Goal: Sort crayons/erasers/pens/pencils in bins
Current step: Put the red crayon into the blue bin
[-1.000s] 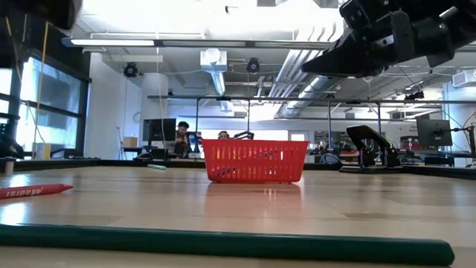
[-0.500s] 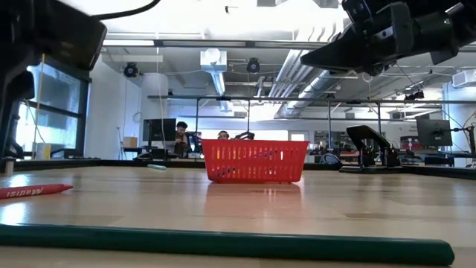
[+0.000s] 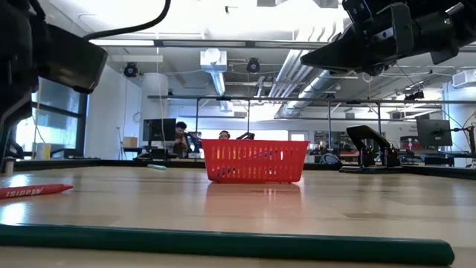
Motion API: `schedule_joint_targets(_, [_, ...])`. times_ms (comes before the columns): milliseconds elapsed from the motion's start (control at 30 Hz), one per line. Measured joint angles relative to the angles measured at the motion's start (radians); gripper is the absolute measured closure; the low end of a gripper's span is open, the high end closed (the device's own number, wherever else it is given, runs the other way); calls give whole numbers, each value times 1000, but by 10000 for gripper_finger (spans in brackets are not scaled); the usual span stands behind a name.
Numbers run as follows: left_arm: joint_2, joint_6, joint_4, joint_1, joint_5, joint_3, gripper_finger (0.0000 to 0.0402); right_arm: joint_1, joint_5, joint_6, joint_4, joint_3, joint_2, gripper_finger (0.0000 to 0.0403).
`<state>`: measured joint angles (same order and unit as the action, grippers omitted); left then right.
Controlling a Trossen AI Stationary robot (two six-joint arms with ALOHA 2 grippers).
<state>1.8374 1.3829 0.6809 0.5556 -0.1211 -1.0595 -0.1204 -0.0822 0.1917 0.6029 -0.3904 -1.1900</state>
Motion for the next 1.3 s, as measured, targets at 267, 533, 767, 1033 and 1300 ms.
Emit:
schedule_joint_targets(267, [3, -65, 13, 0, 22, 3, 364, 0, 1, 0, 0, 0, 0, 403])
schedule_joint_targets(533, [-19, -115, 4, -4, -34, 6, 393, 0, 8, 0, 0, 0, 0, 403])
schedule_joint_targets(767, [-20, -131, -4, -6, -79, 6, 399, 0, 9, -8, 0, 0, 0, 403])
schedule_joint_targets(1033, [-89, -192, -20, -15, -182, 8, 400, 0, 10, -11, -1, 0, 0, 403])
schedule_joint_targets(1300, [-165, -324, -83, -60, -268, 14, 401, 0, 11, -19, -15, 1, 0, 403])
